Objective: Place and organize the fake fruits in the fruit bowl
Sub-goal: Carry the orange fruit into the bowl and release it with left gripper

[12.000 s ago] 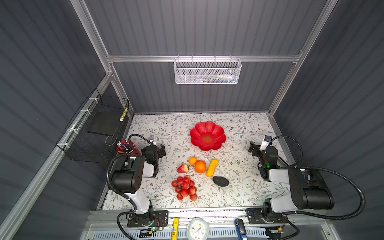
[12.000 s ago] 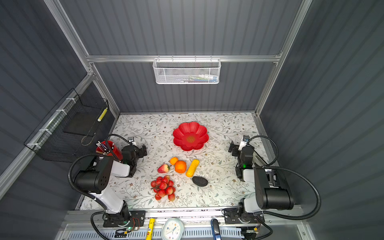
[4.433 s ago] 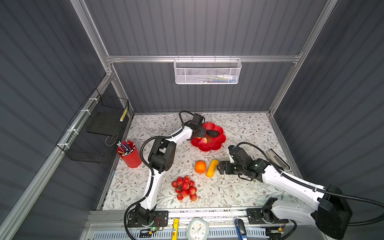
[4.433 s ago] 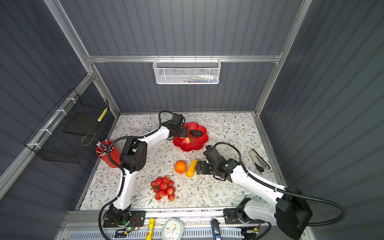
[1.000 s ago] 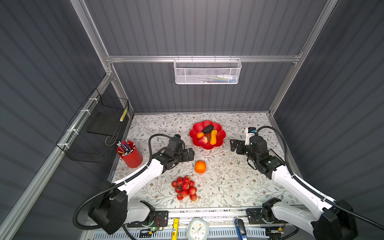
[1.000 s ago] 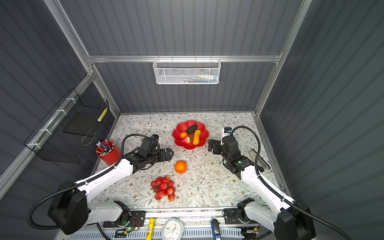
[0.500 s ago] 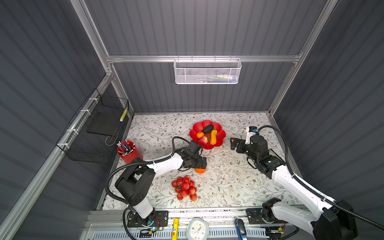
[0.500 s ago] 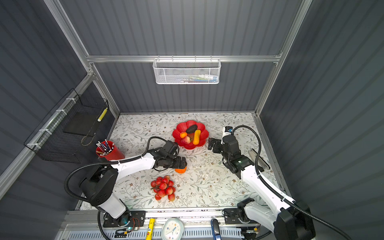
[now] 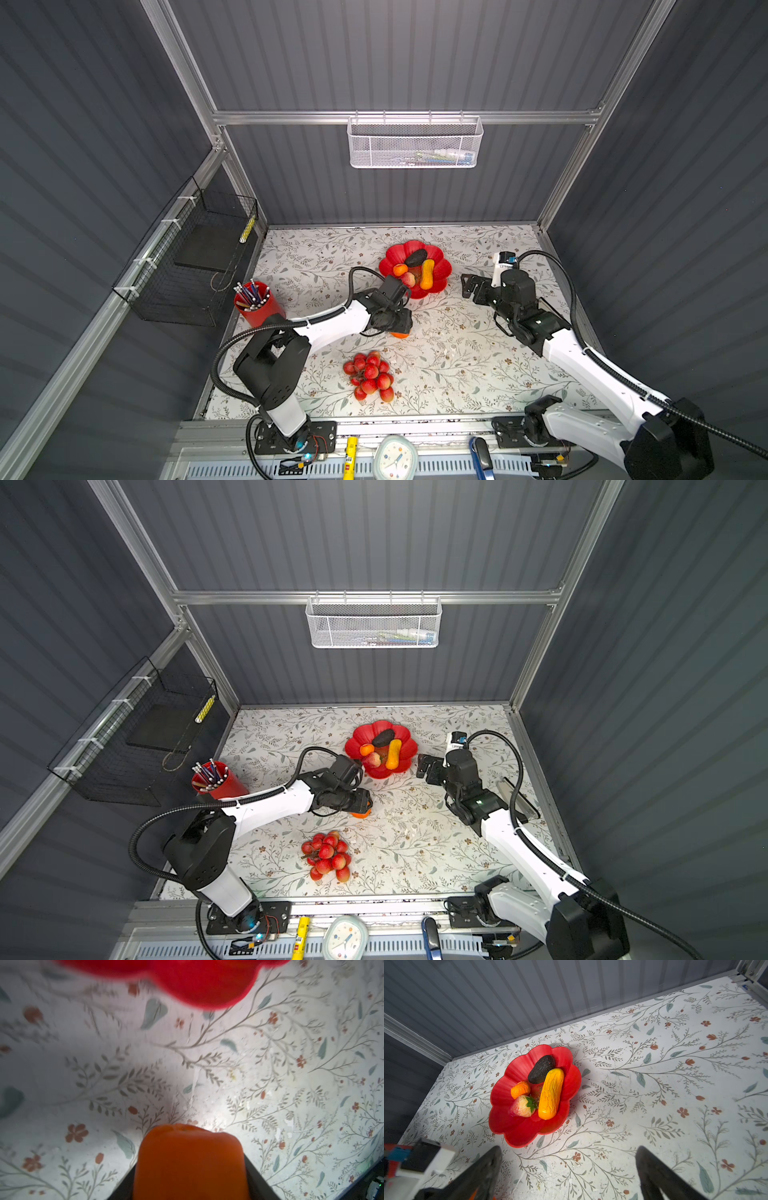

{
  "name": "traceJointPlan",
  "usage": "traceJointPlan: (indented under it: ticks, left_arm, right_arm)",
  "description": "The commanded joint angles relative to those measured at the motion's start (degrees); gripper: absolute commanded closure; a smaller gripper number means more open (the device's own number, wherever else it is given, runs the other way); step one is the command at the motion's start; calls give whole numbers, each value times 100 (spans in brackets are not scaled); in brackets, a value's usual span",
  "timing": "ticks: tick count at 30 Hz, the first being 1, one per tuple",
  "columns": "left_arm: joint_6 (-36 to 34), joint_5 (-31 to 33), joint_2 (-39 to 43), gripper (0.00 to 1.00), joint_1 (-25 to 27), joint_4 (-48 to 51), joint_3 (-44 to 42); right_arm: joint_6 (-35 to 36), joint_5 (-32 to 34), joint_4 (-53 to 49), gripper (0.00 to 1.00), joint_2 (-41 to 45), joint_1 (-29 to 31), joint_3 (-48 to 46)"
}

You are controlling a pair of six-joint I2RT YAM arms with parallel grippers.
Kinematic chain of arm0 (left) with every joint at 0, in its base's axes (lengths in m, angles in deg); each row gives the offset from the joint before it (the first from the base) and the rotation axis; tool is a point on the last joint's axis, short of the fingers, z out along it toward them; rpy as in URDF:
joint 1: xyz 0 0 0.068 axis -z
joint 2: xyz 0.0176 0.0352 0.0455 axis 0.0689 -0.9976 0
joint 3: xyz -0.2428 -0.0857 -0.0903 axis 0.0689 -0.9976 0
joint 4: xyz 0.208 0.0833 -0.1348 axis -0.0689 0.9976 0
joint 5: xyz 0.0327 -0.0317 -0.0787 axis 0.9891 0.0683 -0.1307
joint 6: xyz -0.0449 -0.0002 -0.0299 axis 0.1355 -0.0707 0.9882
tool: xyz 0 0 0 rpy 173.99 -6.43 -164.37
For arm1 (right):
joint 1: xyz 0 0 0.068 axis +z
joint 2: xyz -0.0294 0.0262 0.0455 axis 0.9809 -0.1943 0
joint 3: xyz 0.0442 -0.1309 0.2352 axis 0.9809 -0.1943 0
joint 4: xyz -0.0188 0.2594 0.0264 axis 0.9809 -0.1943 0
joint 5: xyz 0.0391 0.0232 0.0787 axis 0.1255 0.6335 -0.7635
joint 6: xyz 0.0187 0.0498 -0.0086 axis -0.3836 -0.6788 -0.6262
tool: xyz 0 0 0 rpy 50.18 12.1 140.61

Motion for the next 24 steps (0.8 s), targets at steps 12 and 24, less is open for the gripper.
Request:
traceJointPlan:
  ticks: [12, 24]
  left_arm:
    - [-1594, 217, -2510, 47, -383, 161, 3591]
    - [-1282, 193, -3043, 27, -478, -129, 3749]
  right_arm:
    - [-263, -150, -152, 1, 357, -103, -135]
    - [-192, -142, -189, 1, 331, -115, -226]
